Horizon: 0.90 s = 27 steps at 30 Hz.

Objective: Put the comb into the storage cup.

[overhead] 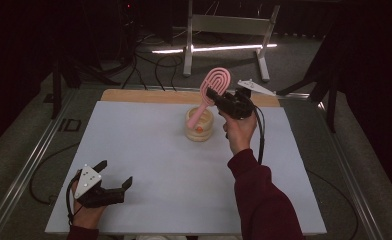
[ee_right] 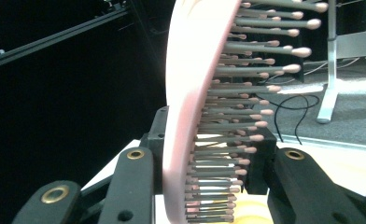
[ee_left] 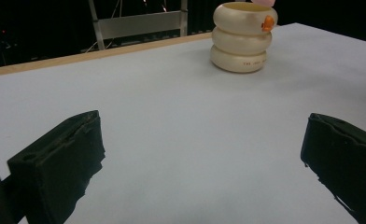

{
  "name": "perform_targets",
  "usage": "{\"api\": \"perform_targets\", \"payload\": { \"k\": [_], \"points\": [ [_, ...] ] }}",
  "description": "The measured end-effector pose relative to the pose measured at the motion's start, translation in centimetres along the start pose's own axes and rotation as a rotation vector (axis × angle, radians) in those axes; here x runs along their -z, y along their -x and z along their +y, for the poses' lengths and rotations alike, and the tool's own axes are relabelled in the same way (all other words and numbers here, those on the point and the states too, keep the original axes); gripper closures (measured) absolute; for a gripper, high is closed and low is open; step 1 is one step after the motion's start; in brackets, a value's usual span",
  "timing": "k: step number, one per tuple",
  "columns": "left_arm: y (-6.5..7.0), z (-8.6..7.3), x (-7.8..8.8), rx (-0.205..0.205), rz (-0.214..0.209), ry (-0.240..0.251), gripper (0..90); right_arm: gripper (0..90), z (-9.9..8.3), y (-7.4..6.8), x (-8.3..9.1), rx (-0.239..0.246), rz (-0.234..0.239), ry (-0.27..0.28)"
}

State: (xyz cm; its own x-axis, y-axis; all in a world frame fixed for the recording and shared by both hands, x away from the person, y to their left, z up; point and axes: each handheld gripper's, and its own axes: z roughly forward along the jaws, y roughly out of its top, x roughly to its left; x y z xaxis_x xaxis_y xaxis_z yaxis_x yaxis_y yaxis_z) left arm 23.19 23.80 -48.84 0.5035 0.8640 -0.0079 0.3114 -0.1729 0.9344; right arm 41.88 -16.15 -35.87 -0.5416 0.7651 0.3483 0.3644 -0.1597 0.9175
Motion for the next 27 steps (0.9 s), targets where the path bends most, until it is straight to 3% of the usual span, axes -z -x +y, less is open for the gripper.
{"api": "perform_targets", "payload": {
  "k": [27],
  "points": [
    [0.0,0.0,0.1,0.000,0.001,0.002,0.2,63.4,1.1,1.1,-0.2,0.006,-0.067,0.016]
  ]
}}
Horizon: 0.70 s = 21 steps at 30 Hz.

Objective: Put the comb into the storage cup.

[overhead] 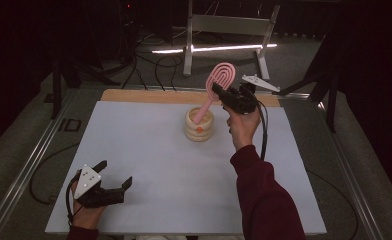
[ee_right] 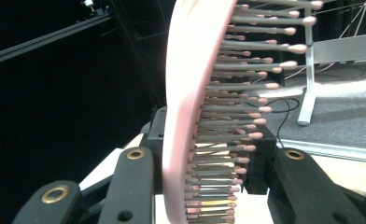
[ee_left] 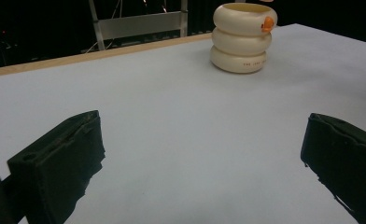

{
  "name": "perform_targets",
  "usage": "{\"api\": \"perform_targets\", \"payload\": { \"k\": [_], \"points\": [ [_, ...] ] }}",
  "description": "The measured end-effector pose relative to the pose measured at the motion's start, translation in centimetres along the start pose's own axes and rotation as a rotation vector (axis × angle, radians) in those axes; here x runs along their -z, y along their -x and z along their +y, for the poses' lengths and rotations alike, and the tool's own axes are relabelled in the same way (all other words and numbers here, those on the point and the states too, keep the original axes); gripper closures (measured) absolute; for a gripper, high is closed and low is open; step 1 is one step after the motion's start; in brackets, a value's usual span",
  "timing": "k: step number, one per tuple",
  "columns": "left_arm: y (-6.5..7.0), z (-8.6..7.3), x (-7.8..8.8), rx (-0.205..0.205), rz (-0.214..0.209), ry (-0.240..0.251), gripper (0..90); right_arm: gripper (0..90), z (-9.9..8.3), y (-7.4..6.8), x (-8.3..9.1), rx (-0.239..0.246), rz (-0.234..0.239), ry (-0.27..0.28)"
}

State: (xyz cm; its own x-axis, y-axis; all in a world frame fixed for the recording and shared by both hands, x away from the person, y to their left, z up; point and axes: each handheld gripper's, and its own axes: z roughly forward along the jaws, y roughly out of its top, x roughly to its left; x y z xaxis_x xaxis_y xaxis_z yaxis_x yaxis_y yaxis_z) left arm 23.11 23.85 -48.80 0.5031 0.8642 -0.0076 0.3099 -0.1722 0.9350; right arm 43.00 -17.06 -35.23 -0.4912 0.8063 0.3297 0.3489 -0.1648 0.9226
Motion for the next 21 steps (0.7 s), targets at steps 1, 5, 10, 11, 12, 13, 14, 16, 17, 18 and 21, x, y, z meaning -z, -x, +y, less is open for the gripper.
{"api": "perform_targets", "payload": {
  "k": [1,5,10,11,12,13,14,16,17,18,21],
  "points": [
    [0.0,0.0,0.0,0.000,0.000,0.001,0.2,63.4,0.0,0.0,0.0,-0.002,-0.002,0.000],
    [0.0,0.0,0.0,0.002,0.000,0.003,0.2,63.4,0.1,0.4,-0.1,0.000,-0.019,0.003],
    [0.0,0.0,0.1,0.003,0.000,0.004,0.2,63.4,0.1,0.6,-0.2,-0.001,-0.028,0.002],
    [0.0,0.0,0.1,0.003,0.000,0.004,0.2,63.4,0.0,0.8,-0.2,-0.003,-0.035,0.001],
    [0.0,0.0,0.1,0.002,0.000,0.003,0.2,63.4,0.0,0.8,-0.3,-0.001,-0.039,0.001],
    [0.0,0.0,0.1,0.003,-0.001,0.005,0.2,63.4,0.0,0.8,-0.3,-0.001,-0.041,0.001],
    [0.0,0.0,0.1,0.004,-0.001,0.006,0.2,63.4,0.1,0.9,-0.3,-0.003,-0.045,0.003],
    [0.0,0.0,0.1,0.004,0.001,0.008,0.2,63.4,0.1,1.0,-0.3,-0.004,-0.055,0.006],
    [0.0,0.0,0.1,0.004,0.001,0.008,0.2,63.4,0.1,1.1,-0.3,-0.004,-0.058,0.008],
    [0.0,0.0,0.1,0.004,0.000,0.008,0.2,63.4,0.1,1.2,-0.3,-0.006,-0.058,0.008],
    [0.1,0.0,0.1,0.003,-0.002,0.007,0.2,63.4,0.1,1.3,-0.4,-0.005,-0.068,0.007]
  ]
}}
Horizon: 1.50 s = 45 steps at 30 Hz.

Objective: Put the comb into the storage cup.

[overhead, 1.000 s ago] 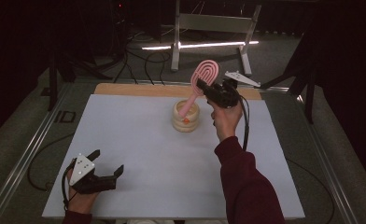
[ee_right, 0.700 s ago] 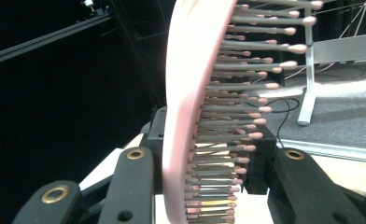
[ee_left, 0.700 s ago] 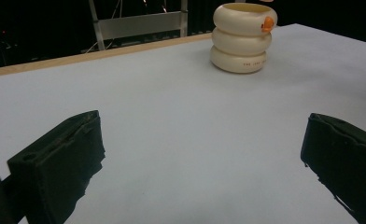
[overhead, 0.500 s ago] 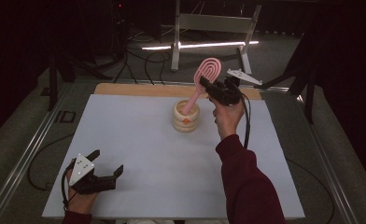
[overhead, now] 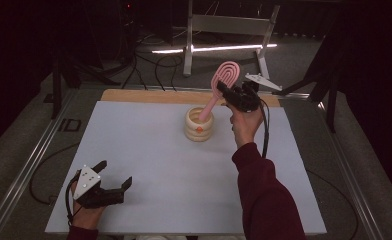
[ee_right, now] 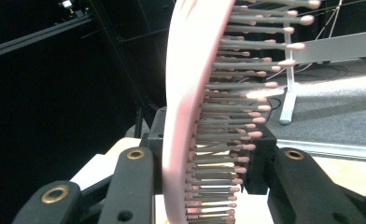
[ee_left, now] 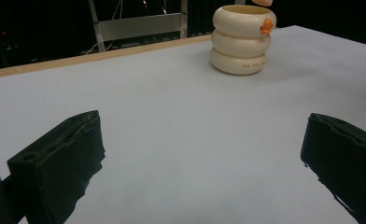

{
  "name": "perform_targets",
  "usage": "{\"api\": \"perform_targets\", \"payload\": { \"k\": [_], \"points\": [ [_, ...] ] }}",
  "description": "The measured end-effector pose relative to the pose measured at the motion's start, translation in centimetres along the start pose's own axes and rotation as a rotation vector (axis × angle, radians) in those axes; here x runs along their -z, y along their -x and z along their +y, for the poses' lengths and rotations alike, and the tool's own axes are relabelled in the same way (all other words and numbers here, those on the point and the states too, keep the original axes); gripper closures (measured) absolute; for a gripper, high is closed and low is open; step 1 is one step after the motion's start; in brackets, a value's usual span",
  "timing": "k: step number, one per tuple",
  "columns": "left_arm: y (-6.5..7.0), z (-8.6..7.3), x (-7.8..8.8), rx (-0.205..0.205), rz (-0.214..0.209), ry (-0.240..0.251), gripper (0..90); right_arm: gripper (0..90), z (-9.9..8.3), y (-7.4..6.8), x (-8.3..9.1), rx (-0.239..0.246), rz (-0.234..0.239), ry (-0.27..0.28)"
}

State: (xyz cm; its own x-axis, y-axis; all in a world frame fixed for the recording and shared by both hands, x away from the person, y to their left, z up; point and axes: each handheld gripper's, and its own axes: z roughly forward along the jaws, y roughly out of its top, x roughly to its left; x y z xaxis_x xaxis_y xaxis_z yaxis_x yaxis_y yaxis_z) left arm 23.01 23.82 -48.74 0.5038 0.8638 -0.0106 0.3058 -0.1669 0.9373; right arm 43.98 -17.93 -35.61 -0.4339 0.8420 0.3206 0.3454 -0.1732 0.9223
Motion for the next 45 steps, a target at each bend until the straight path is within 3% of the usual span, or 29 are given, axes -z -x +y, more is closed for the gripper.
{"api": "perform_targets", "payload": {
  "k": [15,45],
  "points": [
    [0.04,-0.02,-0.04,0.000,-0.002,-0.001,0.2,63.4,-0.12,0.44,-0.32,0.007,-0.045,0.008],
    [0.08,-0.03,-0.04,-0.001,-0.005,0.000,0.2,63.3,-0.61,0.77,-1.00,0.019,-0.087,0.001]
  ]
}}
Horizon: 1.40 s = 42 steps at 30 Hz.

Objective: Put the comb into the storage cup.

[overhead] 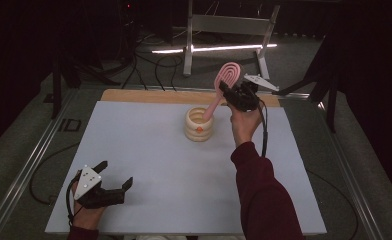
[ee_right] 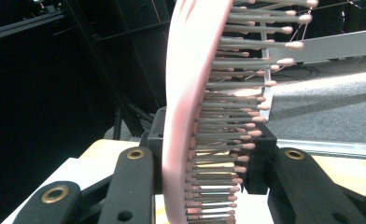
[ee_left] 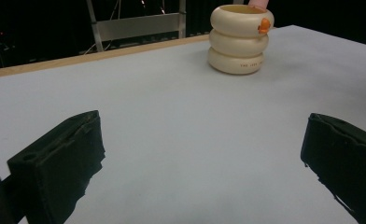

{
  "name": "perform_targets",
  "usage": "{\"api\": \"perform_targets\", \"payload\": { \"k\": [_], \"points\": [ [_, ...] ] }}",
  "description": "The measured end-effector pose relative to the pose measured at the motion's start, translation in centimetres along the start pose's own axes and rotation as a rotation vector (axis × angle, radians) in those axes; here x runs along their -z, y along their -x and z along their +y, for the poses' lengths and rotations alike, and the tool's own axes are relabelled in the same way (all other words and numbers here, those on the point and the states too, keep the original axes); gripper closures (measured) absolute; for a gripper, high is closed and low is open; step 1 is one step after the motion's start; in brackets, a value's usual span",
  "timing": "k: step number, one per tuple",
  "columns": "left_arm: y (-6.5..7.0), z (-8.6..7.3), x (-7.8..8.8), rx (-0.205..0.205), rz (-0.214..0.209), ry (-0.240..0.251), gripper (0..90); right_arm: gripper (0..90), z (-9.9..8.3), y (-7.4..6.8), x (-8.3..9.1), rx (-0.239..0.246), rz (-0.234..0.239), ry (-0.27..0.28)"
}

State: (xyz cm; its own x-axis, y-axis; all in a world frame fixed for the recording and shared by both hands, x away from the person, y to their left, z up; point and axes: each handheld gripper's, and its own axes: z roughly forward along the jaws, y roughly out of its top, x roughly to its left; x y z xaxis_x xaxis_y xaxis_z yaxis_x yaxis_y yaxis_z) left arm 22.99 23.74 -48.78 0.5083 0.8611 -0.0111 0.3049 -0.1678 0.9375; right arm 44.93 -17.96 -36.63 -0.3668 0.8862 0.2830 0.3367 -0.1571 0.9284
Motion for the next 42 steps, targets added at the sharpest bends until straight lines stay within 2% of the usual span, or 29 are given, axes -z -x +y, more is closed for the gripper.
{"api": "perform_targets", "payload": {
  "k": [28,42],
  "points": [
    [0.1,0.0,0.0,-0.006,0.000,-0.003,0.2,63.3,-1.0,0.0,-0.5,-0.027,0.001,-0.006],
    [0.2,0.0,-0.1,-0.009,-0.004,-0.006,0.2,63.3,-2.3,-0.1,-1.1,-0.034,-0.007,-0.020]
  ]
}}
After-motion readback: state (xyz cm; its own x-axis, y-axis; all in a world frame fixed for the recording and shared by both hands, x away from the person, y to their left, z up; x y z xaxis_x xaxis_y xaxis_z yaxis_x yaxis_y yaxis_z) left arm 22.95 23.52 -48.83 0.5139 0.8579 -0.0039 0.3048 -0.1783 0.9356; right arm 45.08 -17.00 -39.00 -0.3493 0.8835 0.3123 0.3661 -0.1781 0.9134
